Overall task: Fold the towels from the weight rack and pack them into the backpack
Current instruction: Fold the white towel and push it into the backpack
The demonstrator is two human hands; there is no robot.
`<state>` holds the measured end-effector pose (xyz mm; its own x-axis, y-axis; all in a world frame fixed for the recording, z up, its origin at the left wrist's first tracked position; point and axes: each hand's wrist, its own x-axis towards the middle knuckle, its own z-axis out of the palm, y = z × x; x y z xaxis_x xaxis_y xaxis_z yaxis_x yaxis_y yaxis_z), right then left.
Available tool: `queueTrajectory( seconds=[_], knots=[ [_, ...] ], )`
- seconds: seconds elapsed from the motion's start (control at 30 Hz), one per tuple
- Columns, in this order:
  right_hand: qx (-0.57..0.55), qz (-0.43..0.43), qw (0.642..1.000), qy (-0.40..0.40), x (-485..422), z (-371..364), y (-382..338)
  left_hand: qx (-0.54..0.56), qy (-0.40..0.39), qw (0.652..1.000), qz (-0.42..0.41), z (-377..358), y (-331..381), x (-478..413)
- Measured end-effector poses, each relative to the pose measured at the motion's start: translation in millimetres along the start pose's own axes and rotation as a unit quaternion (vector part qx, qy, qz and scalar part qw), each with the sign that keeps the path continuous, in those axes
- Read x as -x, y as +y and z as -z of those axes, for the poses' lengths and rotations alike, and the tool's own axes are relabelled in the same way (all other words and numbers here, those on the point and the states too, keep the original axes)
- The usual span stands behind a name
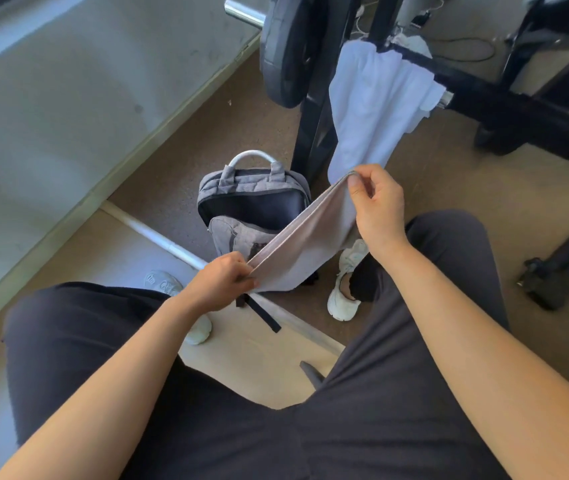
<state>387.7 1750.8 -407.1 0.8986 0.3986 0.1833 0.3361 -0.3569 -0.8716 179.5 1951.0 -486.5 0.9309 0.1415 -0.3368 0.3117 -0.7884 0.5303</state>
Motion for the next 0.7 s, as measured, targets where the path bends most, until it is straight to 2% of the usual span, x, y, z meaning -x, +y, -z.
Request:
queueTrajectory(
  seconds=[0.17,0.3,0.37,0.47,0.6,0.67,0.7],
  knots=[
    [-0.006,-0.086,0.995,0.054,-13,8,18,0.01,0.127,0.991,-0.042,20,-5,17],
    [-0.006,-0.146,0.988,0.044,-13,9,24,0.049,0.185,0.981,-0.027,31,-6,29],
    [0.001,-0.18,0.983,0.016,-12,9,25,0.059,0.238,0.969,-0.009,34,-8,33],
    [0.022,-0.221,0.974,-0.044,-9,10,26,0.127,0.345,0.929,0.045,42,-5,40],
    [-0.018,-0.181,0.981,-0.069,-2,8,21,0.176,0.487,0.854,0.051,48,11,50],
    [0.004,-0.173,0.976,-0.131,3,6,22,0.178,0.488,0.851,0.08,51,9,54],
    [0.034,-0.176,0.967,-0.182,6,5,24,0.159,0.454,0.869,0.113,52,4,57]
  ],
)
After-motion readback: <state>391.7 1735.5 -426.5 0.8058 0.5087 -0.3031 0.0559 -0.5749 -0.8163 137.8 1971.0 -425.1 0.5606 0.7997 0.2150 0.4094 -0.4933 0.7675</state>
